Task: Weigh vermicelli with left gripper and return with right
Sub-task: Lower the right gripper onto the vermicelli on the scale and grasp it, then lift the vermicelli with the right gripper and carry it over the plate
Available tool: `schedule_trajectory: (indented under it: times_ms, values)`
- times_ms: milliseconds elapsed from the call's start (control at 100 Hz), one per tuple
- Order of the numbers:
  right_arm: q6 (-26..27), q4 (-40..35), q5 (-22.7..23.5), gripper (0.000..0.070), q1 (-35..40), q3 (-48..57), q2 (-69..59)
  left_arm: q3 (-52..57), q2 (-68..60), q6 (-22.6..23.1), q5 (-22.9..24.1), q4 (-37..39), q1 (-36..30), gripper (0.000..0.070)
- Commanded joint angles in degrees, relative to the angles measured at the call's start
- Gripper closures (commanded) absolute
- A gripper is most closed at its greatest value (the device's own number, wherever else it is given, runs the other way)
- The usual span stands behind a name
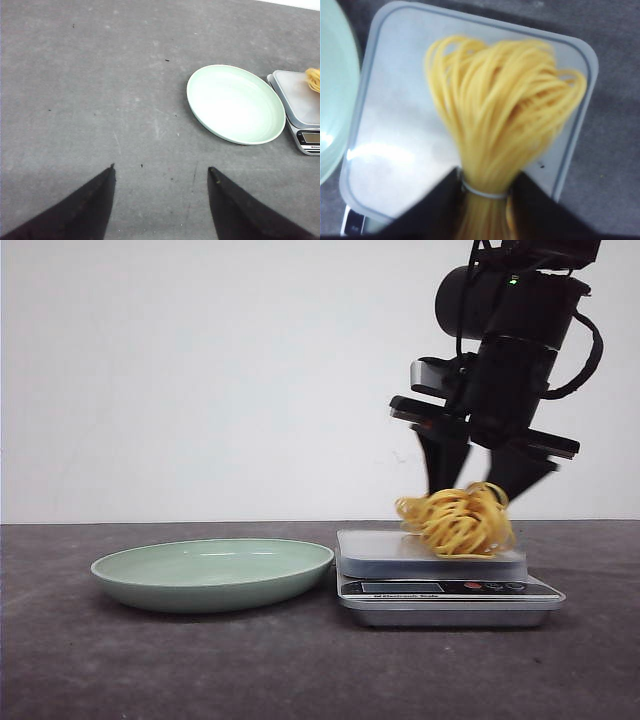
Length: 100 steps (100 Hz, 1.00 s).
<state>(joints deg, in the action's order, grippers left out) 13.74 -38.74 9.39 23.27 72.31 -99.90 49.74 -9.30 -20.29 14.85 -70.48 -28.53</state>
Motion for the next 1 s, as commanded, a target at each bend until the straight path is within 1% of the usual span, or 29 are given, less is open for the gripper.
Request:
schedule_trajectory:
  times_ms: [0,390,490,670,820,990]
  values:
    - [-0.5,-0.3,-0.2,0.0696,0.6,1.3,-1.3,0.6,0.0,0.8,0.2,0.6,-0.3,0.0363]
    - [-1.0,-0.3,-0.6,0.0696,0.6,2.2,0.3,0.6,0.0,1.4,0.2,0.6,-0.3,0.0363]
    - [-2.1,-0.6,-2.2,0.0696,0.6,3.1,2.6,0.6,0.0,1.4,0.2,0.6,-0.3,0.0363]
    - [-3.9,-1.6,-2.2,0.0696,1.1,3.9,9.3,0.6,0.0,1.4,0.2,0.6,-0.3,0.0363]
    - [-5.2,-0.9,-2.0,0.0696,3.5,4.0,14.8,0.6,0.0,1.5,0.2,0.6,-0.3,0.0363]
    - [-6.5,-0.9,-2.3,0.0696,9.4,5.0,16.4,0.6,0.0,1.7,0.2,0.7,-0.3,0.0363]
